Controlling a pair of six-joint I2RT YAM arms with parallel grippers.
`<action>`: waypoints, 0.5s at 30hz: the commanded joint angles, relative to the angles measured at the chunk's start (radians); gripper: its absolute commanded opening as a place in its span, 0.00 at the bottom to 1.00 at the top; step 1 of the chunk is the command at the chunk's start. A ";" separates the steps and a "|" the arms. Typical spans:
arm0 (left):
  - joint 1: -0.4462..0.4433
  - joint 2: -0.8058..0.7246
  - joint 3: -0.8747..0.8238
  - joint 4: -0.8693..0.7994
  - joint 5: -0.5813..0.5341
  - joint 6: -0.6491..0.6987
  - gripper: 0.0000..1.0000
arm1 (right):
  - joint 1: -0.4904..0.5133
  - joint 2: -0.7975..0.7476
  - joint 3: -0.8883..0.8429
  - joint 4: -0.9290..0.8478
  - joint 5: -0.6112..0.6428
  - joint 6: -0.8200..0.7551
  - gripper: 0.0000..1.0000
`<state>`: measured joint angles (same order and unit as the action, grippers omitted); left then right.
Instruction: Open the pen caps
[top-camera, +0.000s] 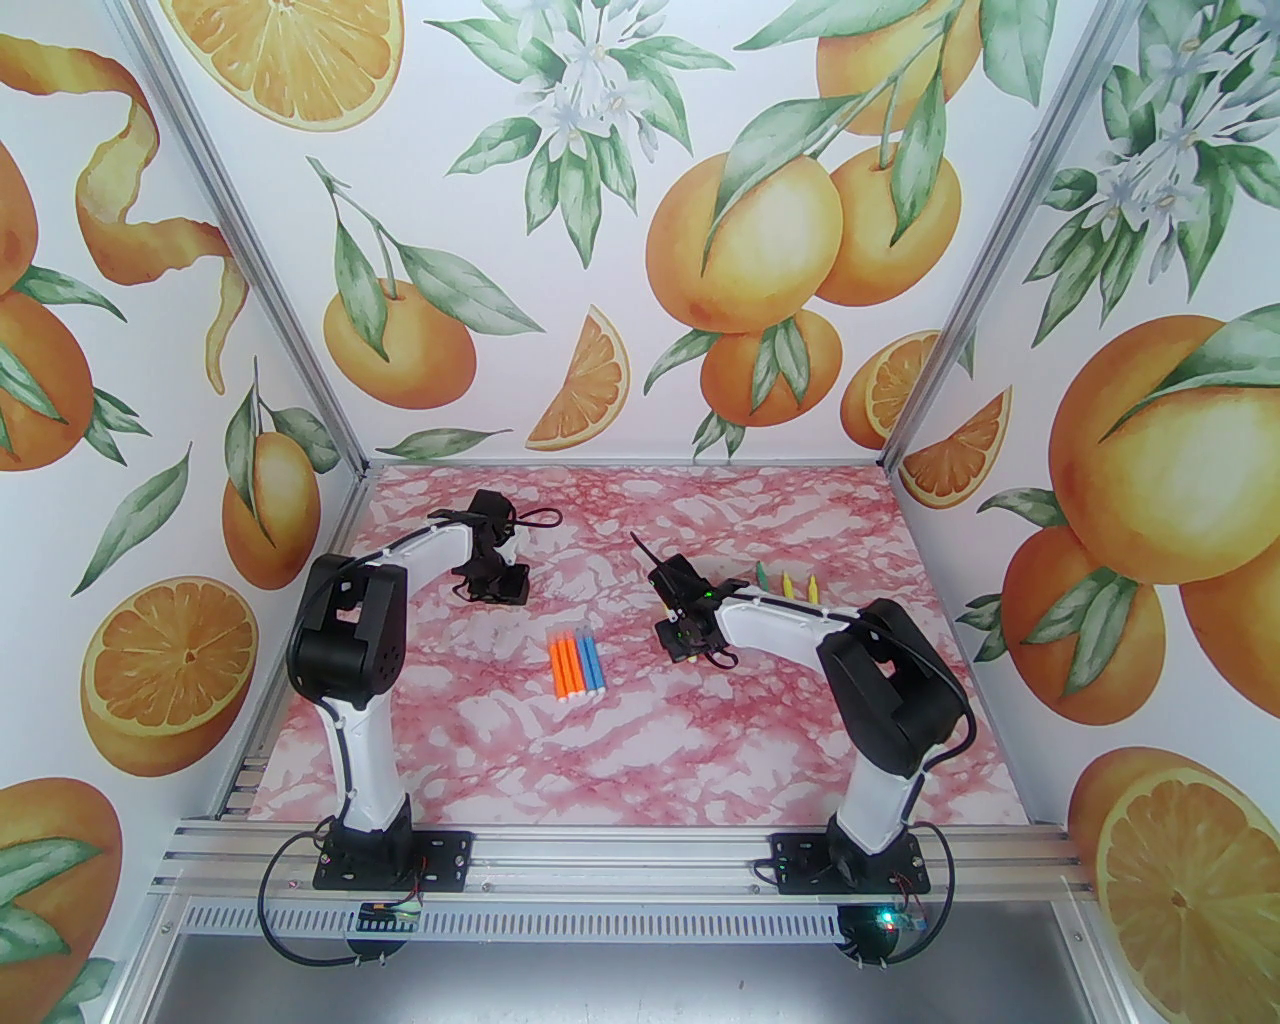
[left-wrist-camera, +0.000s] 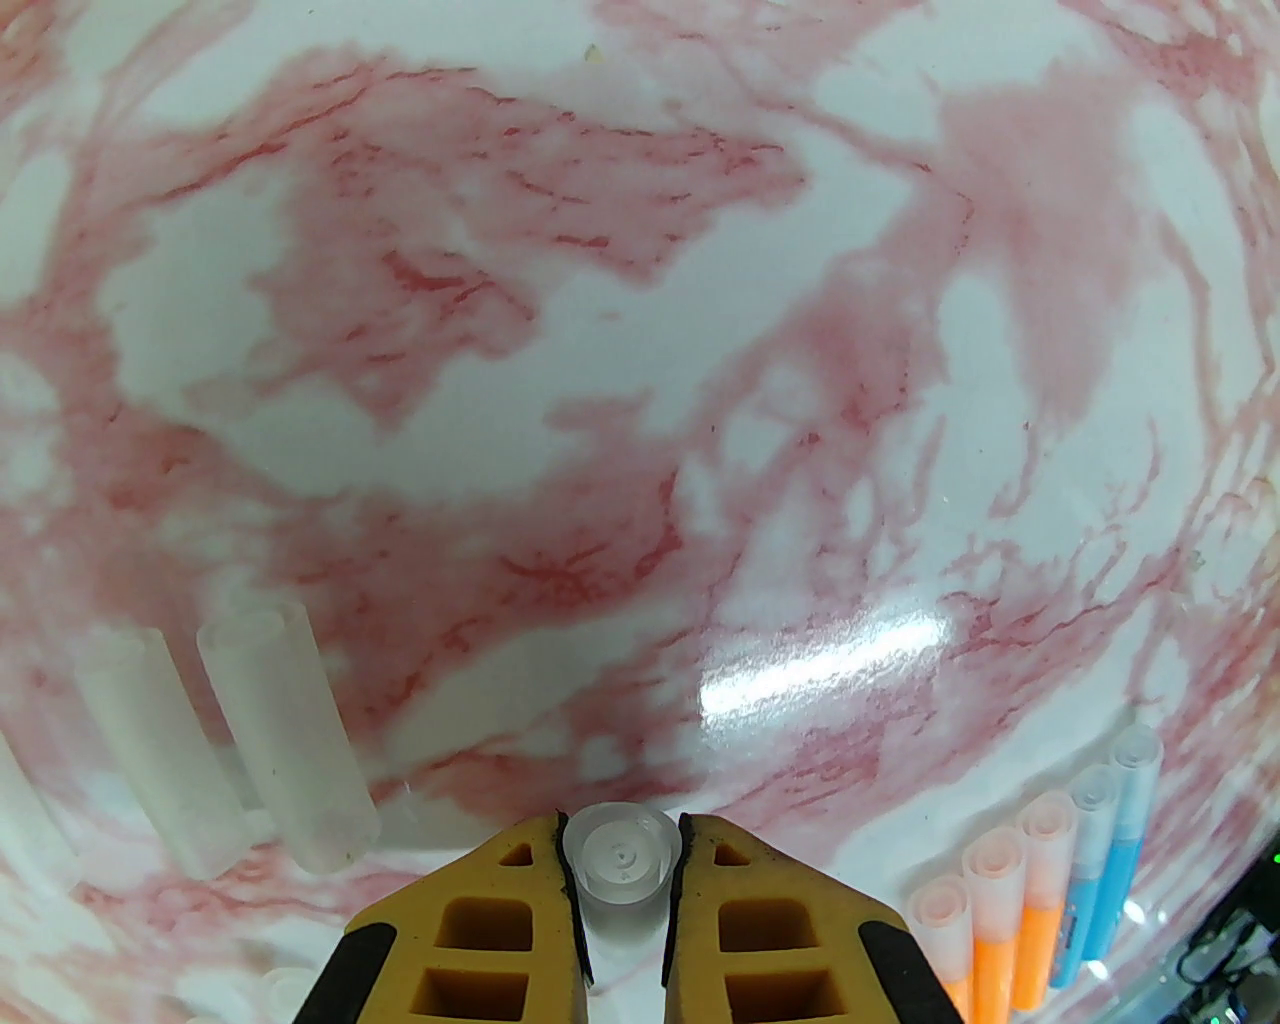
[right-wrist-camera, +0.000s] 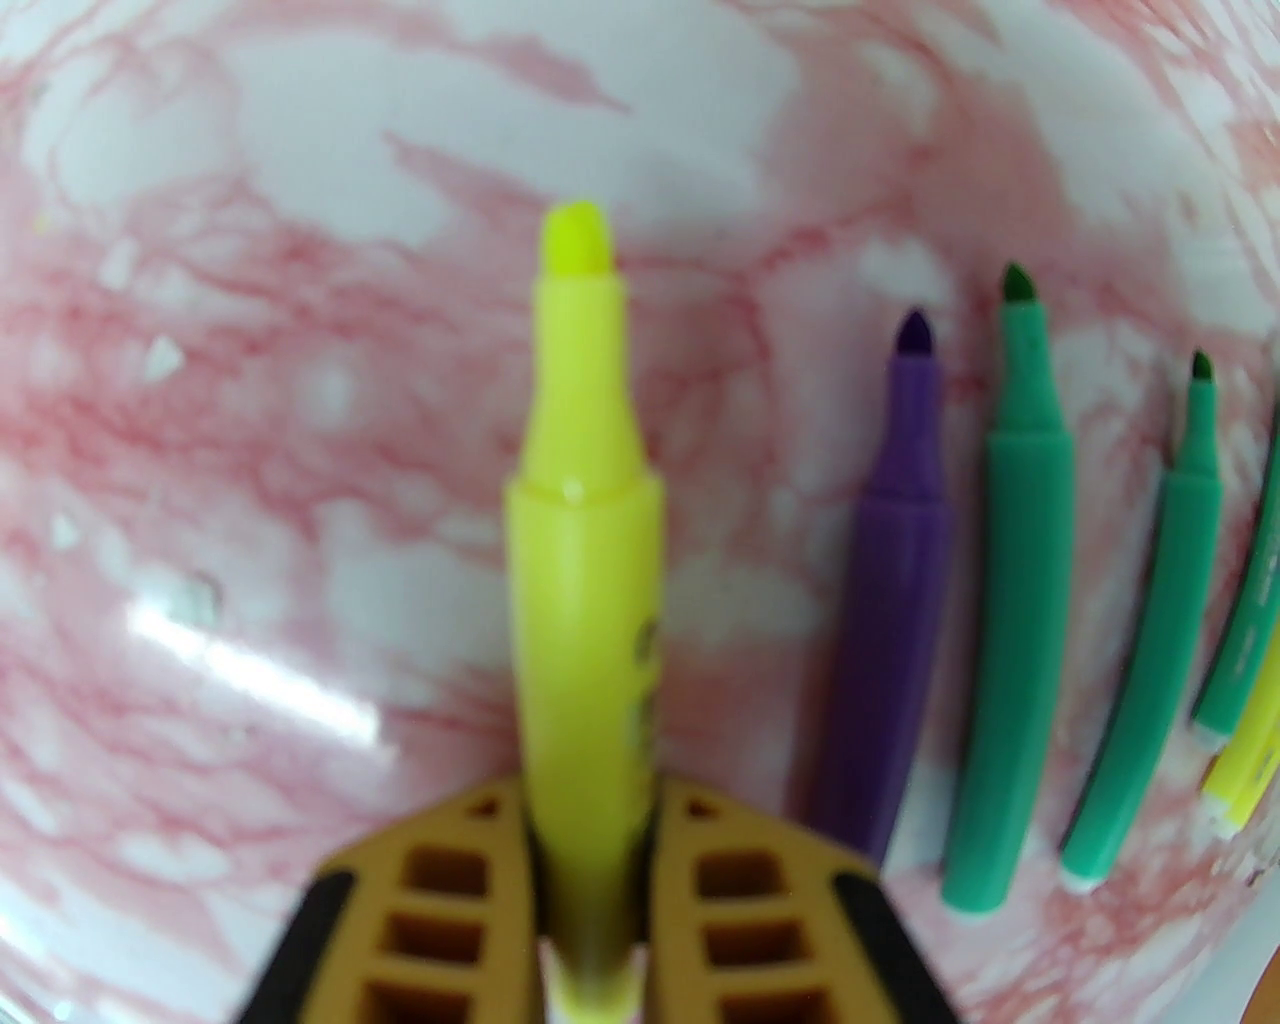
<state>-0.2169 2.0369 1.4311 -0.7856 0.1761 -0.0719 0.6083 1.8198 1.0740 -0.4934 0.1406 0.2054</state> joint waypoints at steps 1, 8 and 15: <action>-0.001 0.049 0.032 -0.015 -0.010 0.015 0.07 | 0.001 0.027 0.007 0.022 -0.002 0.003 0.17; -0.001 0.085 0.049 -0.025 -0.004 0.018 0.21 | 0.001 0.004 0.002 0.009 -0.015 -0.007 0.30; -0.001 0.036 0.033 -0.015 0.016 0.017 0.29 | 0.009 -0.057 -0.004 0.000 -0.030 -0.011 0.38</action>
<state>-0.2169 2.0766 1.4754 -0.8120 0.1848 -0.0704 0.6083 1.8133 1.0733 -0.4946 0.1276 0.2012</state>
